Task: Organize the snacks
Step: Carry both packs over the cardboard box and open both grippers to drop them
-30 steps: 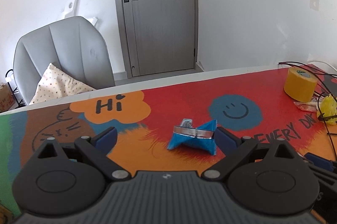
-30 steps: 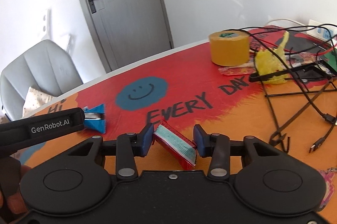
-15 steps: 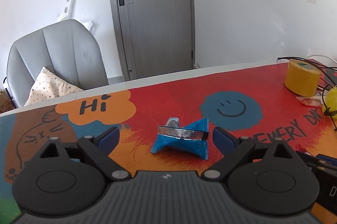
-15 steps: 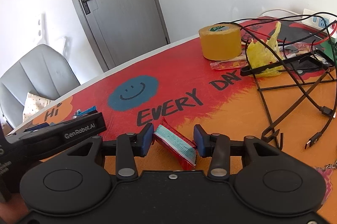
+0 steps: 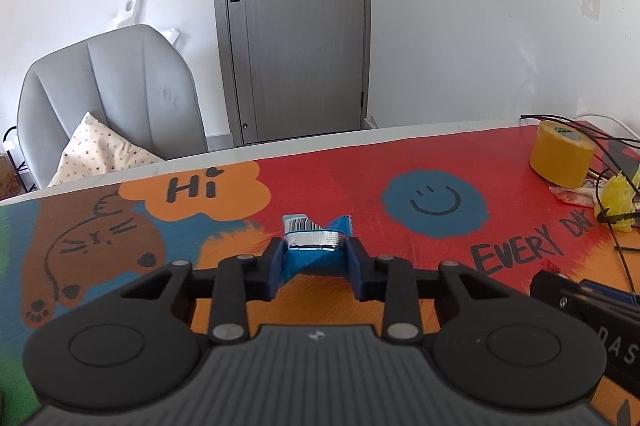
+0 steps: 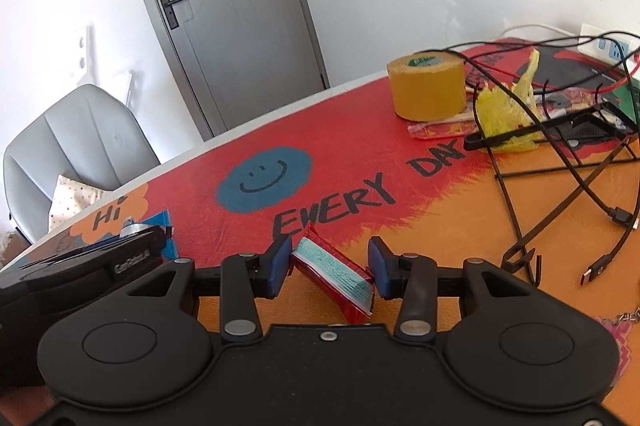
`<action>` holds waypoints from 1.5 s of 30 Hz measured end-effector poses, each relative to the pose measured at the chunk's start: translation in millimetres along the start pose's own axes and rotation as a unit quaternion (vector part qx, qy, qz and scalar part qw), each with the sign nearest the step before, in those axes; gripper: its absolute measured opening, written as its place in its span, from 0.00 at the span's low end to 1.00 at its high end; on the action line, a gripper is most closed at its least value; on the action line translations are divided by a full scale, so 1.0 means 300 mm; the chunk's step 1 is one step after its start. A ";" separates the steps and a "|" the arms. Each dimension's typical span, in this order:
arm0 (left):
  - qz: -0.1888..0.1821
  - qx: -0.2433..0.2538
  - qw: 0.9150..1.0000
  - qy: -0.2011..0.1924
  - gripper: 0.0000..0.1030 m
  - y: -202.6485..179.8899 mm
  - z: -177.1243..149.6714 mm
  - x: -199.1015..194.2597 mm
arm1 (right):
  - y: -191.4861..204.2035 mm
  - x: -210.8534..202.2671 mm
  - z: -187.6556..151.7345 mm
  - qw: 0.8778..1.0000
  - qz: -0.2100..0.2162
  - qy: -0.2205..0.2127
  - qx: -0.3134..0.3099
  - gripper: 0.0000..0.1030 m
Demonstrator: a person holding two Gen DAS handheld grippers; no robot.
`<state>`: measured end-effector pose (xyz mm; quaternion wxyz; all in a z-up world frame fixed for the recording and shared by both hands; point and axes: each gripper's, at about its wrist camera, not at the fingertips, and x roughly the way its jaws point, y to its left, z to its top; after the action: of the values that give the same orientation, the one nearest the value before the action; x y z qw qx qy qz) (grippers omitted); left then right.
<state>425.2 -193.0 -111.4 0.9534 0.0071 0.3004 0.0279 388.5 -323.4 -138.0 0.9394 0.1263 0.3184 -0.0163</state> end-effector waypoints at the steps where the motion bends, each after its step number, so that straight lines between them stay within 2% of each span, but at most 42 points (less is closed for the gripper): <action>1: 0.000 -0.003 1.000 0.002 0.31 0.007 0.000 -0.013 | 0.005 -0.005 0.000 1.000 -0.002 -0.004 -0.005 0.42; 7: -0.008 -0.014 1.000 -0.004 0.31 0.055 -0.006 -0.119 | 0.017 -0.027 -0.003 1.000 0.003 0.000 0.006 0.42; 20: -0.034 -0.015 0.999 -0.034 0.31 0.134 -0.025 -0.357 | 0.114 -0.236 -0.059 1.000 0.017 -0.025 -0.005 0.42; 32: -0.038 -0.026 0.998 -0.051 0.31 0.263 -0.057 -0.518 | 0.233 -0.377 -0.103 0.998 0.036 -0.046 -0.024 0.42; 45: -0.021 -0.041 0.996 -0.074 0.31 0.410 -0.074 -0.654 | 0.370 -0.451 -0.154 0.995 0.066 -0.053 -0.047 0.42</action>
<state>245.9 -81.5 -13.6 0.9729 -0.0362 0.2273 0.0198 265.4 -211.3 -66.7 0.9587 0.1022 0.2597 0.0541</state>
